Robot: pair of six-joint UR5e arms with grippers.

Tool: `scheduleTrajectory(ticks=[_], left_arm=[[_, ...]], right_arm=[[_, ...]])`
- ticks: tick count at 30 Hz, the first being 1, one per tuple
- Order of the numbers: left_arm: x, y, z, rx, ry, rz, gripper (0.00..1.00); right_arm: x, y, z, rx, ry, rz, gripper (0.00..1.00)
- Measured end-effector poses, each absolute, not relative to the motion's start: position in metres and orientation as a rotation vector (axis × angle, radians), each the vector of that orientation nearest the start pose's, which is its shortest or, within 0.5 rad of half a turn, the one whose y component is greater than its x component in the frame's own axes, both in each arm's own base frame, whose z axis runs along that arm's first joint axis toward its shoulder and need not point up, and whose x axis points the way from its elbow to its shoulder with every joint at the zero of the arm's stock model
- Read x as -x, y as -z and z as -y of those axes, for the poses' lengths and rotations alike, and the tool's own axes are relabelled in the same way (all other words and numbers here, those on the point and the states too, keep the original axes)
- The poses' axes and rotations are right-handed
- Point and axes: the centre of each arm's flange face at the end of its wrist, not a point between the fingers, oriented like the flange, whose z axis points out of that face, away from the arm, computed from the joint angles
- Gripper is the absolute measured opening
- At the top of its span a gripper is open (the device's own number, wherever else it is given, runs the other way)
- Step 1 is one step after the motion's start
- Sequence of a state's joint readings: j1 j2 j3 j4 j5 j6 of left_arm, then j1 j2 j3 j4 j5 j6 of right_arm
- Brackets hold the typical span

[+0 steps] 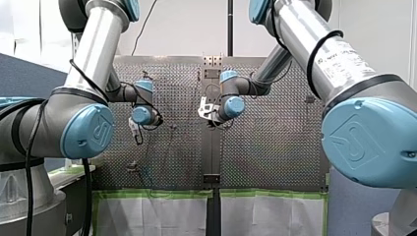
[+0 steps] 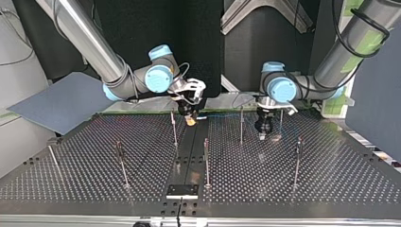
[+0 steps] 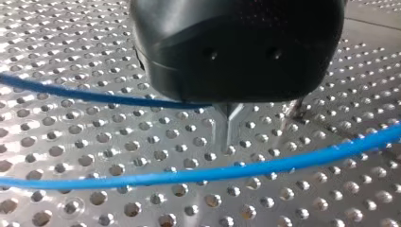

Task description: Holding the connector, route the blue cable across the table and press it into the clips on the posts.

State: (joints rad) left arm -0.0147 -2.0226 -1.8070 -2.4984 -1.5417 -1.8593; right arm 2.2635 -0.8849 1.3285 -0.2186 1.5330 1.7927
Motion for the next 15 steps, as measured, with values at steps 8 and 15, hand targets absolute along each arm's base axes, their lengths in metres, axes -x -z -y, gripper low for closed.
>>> scheduleTrajectory(ticks=[8,15], left_arm=[[-0.577,-0.19,0.146,0.212,0.23,-1.643,1.0],[-0.57,-0.185,0.145,0.207,0.15,-1.698,1.0]], right_arm=[[-0.552,-0.205,0.451,2.416,2.136,-1.416,0.0],[-0.552,-0.206,0.451,2.417,2.137,-1.414,0.0]])
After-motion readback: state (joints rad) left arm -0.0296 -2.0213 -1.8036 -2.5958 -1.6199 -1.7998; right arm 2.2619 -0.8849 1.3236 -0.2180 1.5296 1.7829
